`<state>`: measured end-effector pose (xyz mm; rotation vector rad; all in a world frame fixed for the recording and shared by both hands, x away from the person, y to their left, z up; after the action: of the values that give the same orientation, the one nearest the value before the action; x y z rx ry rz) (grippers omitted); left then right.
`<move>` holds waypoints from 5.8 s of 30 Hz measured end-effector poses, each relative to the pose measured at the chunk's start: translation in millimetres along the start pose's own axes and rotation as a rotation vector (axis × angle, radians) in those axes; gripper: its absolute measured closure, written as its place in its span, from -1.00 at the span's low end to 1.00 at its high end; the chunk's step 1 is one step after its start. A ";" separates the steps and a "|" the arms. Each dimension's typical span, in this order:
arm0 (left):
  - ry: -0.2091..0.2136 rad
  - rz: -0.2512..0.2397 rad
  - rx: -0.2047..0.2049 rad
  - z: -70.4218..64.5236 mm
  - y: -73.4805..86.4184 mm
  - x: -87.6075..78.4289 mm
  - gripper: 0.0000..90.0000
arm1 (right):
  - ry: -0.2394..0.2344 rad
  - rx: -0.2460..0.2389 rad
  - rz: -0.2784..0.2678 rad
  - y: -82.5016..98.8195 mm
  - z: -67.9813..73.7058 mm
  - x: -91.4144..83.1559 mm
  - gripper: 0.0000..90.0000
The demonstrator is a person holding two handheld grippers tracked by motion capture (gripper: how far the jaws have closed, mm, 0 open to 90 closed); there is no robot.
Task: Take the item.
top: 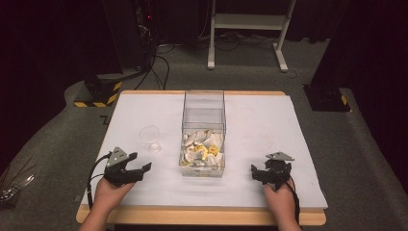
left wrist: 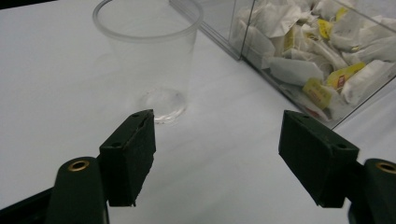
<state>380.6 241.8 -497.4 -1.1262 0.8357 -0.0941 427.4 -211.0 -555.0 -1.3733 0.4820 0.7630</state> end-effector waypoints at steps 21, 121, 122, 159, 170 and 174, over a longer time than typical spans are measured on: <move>0.048 -0.027 0.072 -18.4 -36.8 10.0 -0.39 | 0.000 0.000 0.000 0.0 0.0 0.0 -0.81; 0.269 0.110 0.234 -77.9 -106.4 89.5 0.35 | -0.001 -0.001 -0.001 0.0 -0.1 0.0 -0.81; 0.273 0.112 0.229 -78.4 -106.2 89.8 0.36 | -0.001 -0.001 -0.001 0.0 -0.1 0.0 -0.81; 0.288 0.137 0.246 -85.4 -102.0 91.4 0.95 | -0.001 -0.001 -0.001 0.0 -0.1 -0.1 -0.81; 0.272 0.075 0.237 -82.3 -104.2 84.2 0.96 | -0.001 0.000 0.000 0.0 0.0 -0.1 -0.81; 0.268 0.051 0.222 -80.6 -103.6 81.0 0.96 | -0.001 -0.001 -0.001 0.0 -0.1 -0.1 -0.81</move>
<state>420.9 95.5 -469.4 -0.8937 1.0640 -0.2931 427.3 -211.1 -555.0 -1.3742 0.4804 0.7635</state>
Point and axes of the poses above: each handheld gripper's, and its own axes: x roughly forward along the jaws, y roughly out of its underside, z roughly to its left, the point moved 7 cm from there along x, roughly forward along the jaws, and after that the axes turned 15 degrees about x, right-handed, at the moved point
